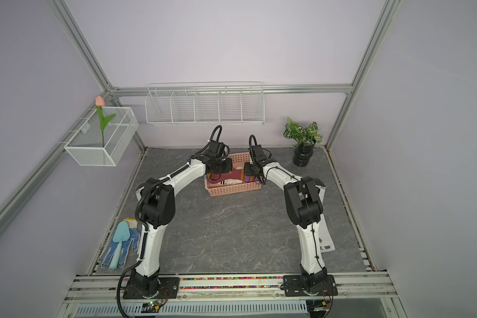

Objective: Place the socks together as a pair
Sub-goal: Adjust the sock at the bin.

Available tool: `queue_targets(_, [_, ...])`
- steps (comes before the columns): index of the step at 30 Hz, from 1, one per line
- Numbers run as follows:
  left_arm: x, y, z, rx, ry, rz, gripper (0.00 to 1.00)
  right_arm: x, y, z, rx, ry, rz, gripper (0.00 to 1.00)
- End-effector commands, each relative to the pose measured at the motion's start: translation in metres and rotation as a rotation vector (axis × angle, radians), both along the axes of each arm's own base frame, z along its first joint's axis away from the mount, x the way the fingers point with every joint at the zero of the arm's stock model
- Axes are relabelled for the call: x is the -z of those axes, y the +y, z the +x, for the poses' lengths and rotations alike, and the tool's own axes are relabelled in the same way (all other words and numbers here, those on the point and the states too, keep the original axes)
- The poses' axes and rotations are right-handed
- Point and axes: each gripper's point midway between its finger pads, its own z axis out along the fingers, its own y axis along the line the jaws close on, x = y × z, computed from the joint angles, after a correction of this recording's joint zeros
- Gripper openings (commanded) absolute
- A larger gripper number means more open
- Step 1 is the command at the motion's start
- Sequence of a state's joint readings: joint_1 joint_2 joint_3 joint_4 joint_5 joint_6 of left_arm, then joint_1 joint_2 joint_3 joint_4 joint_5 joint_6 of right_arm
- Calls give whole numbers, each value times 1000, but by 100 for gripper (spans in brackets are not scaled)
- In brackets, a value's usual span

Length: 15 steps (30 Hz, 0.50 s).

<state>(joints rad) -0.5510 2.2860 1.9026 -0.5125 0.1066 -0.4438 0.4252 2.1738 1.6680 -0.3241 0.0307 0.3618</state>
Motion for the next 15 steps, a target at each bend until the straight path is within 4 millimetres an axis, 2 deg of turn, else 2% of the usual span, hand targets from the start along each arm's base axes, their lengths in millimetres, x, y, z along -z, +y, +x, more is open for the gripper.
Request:
queue_targets(1, [5, -7, 7, -5, -9, -17, 0, 3, -6, 7, 10, -11, -32, 20])
queue_targets(7, [27, 2, 10, -25, -6, 72, 0, 20, -25, 3, 34, 19, -145, 21])
queue_targets(12, [50, 6, 2, -10, -3, 201, 0, 33, -30, 2, 30, 45, -191, 23])
queue_targets(15, [44, 7, 1, -8, -9, 207, 0, 16, -24, 3, 15, 24, -154, 22])
